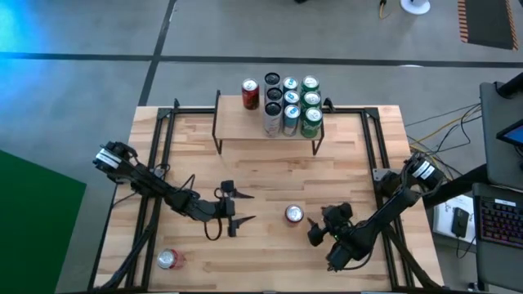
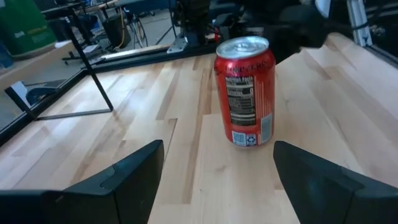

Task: Place canned beverage on shelf
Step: Put the right red soda can on the shelf aligned with the other red soda can

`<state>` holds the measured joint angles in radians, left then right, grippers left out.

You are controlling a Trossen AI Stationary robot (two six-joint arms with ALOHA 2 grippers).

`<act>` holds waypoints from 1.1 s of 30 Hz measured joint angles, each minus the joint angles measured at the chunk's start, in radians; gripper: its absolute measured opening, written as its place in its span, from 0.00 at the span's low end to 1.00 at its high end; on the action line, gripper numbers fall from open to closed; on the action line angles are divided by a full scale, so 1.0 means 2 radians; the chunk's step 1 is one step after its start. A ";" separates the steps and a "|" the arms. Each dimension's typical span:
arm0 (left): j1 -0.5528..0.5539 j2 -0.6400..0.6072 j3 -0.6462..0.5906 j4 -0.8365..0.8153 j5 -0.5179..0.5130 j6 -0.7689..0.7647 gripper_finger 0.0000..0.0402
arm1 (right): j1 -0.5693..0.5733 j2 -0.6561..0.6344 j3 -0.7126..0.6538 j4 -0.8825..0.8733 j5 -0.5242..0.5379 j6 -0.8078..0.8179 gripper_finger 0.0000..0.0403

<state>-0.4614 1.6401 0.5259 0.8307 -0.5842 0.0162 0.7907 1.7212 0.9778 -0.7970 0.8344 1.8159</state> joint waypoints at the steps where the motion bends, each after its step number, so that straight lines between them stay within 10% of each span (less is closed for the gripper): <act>1: 0.000 0.006 0.003 0.000 0.000 0.000 0.72 | -0.001 0.000 0.001 0.010 0.002 -0.010 0.76; 9: -0.001 0.020 0.012 -0.002 0.001 -0.001 0.72 | 0.019 0.001 0.020 0.057 0.040 -0.062 0.59; 23: 0.001 0.065 0.056 0.000 0.052 -0.031 0.72 | -0.005 0.001 0.001 0.093 0.099 -0.076 0.58; 33: 0.006 0.105 0.104 -0.005 0.052 -0.022 0.72 | -0.045 0.005 0.001 0.330 0.068 -0.348 0.58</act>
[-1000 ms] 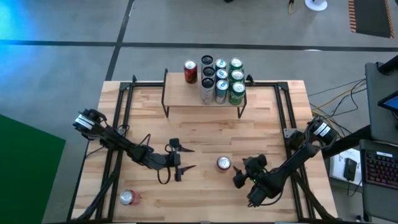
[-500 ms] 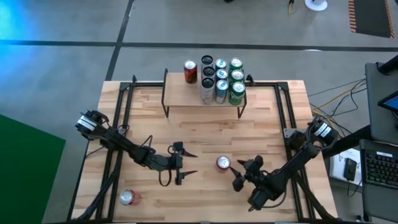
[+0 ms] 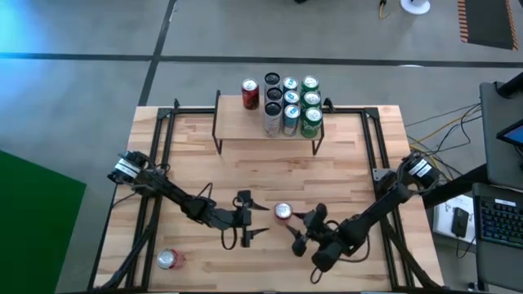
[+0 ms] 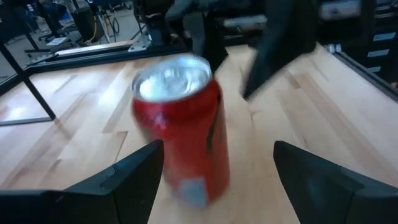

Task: Place canned beverage on shelf
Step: Put the right red soda can on the shelf aligned with the other red soda can

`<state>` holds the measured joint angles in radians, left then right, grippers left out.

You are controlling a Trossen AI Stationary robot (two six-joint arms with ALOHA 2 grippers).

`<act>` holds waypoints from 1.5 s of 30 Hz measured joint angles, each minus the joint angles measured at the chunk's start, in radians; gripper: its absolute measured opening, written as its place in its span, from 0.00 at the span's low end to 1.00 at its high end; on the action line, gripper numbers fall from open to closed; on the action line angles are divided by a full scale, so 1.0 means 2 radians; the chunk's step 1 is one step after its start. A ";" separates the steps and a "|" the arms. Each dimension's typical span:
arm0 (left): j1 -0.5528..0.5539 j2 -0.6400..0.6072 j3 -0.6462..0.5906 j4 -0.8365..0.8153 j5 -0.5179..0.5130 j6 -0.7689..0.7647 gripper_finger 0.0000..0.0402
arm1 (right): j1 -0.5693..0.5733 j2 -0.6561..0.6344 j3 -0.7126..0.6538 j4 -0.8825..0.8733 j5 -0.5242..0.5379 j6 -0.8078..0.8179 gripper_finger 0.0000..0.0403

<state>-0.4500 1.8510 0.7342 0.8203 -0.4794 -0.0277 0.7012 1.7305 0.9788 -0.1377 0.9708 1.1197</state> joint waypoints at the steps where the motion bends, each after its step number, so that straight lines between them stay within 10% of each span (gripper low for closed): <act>1: 0.000 0.000 0.001 0.001 0.000 0.000 0.72 | -0.002 0.002 0.000 0.025 -0.012 -0.029 0.58; 17: 0.002 -0.016 -0.021 0.001 -0.009 -0.006 0.72 | -0.018 0.036 0.001 -0.147 0.058 0.169 0.54; 32: 0.003 -0.033 -0.022 -0.036 -0.032 -0.010 0.72 | -0.019 0.106 0.056 0.067 -0.029 -0.066 0.54; 45: -0.002 -0.133 -0.089 -0.064 -0.032 -0.082 0.72 | -0.021 0.099 0.098 -0.198 0.053 0.127 0.54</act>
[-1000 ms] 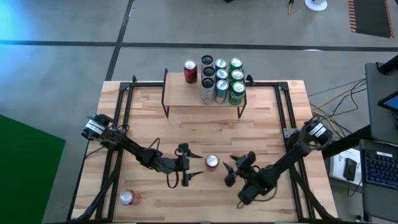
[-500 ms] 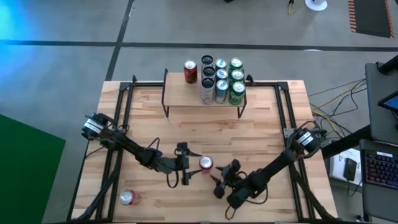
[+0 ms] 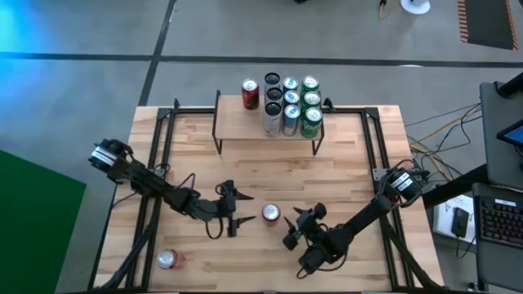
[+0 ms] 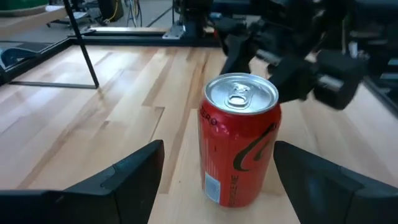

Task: Place canned beverage on shelf
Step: Put the right red soda can on the shelf aligned with the other red soda can

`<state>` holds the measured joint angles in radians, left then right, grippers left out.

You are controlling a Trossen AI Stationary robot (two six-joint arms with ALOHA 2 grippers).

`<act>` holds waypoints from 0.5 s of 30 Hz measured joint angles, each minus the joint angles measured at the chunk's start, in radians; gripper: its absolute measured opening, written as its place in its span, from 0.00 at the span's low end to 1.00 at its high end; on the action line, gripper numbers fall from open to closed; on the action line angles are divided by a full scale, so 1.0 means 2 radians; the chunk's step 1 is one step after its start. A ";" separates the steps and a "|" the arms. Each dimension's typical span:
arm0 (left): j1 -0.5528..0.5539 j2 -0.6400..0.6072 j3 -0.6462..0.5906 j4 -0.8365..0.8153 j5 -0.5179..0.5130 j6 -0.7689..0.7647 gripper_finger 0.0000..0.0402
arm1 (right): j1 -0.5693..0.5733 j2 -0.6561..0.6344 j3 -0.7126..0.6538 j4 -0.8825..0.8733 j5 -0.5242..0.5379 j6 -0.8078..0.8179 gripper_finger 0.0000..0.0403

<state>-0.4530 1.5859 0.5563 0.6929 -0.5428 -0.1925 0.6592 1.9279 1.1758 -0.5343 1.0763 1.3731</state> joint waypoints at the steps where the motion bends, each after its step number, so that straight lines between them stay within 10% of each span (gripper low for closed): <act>1: 0.000 0.004 -0.006 0.017 0.001 -0.001 0.72 | -0.004 0.001 0.000 -0.001 0.000 0.002 0.54; 15: 0.008 0.094 0.022 0.081 0.002 0.000 0.72 | -0.029 0.002 0.000 0.029 -0.002 -0.036 0.54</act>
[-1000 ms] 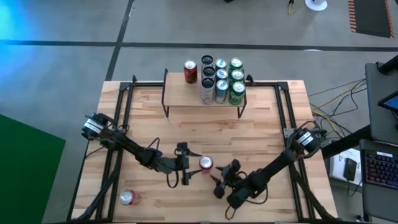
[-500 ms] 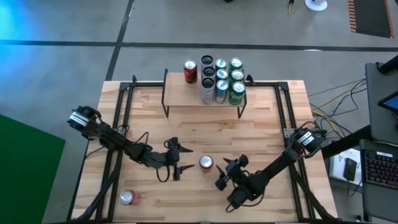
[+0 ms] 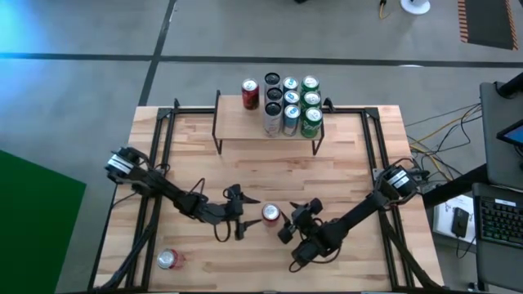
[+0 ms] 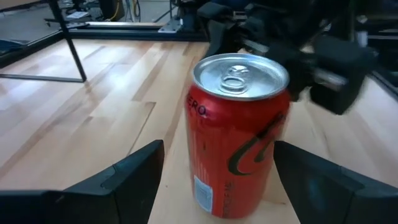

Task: Place canned beverage on shelf
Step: Put the right red soda can on the shelf aligned with the other red soda can

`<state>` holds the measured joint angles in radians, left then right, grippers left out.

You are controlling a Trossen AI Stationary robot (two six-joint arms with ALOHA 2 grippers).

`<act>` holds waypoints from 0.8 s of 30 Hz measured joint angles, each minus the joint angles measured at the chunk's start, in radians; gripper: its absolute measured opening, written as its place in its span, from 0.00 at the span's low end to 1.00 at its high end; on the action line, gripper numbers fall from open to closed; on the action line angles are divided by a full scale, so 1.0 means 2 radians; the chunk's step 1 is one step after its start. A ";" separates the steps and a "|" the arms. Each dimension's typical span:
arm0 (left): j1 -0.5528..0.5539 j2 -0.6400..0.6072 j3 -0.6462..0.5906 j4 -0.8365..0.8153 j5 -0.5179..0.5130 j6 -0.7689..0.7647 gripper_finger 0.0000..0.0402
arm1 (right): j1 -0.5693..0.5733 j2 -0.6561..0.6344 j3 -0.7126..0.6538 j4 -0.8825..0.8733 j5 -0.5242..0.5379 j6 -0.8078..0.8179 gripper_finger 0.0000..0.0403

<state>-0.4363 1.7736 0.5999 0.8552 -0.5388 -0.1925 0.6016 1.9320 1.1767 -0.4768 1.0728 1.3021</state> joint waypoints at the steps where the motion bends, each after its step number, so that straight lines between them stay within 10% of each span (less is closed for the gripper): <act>1: 0.003 0.005 0.004 -0.001 0.001 0.000 0.72 | 0.001 0.000 0.000 0.008 -0.002 -0.007 0.54; 24: 0.021 -0.019 -0.034 -0.001 -0.031 -0.007 0.72 | 0.021 0.005 0.009 0.128 -0.039 -0.102 0.54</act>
<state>-0.3943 1.7351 0.5314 0.8532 -0.6011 -0.2068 0.6445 1.9415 1.1952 -0.2209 0.9940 1.0981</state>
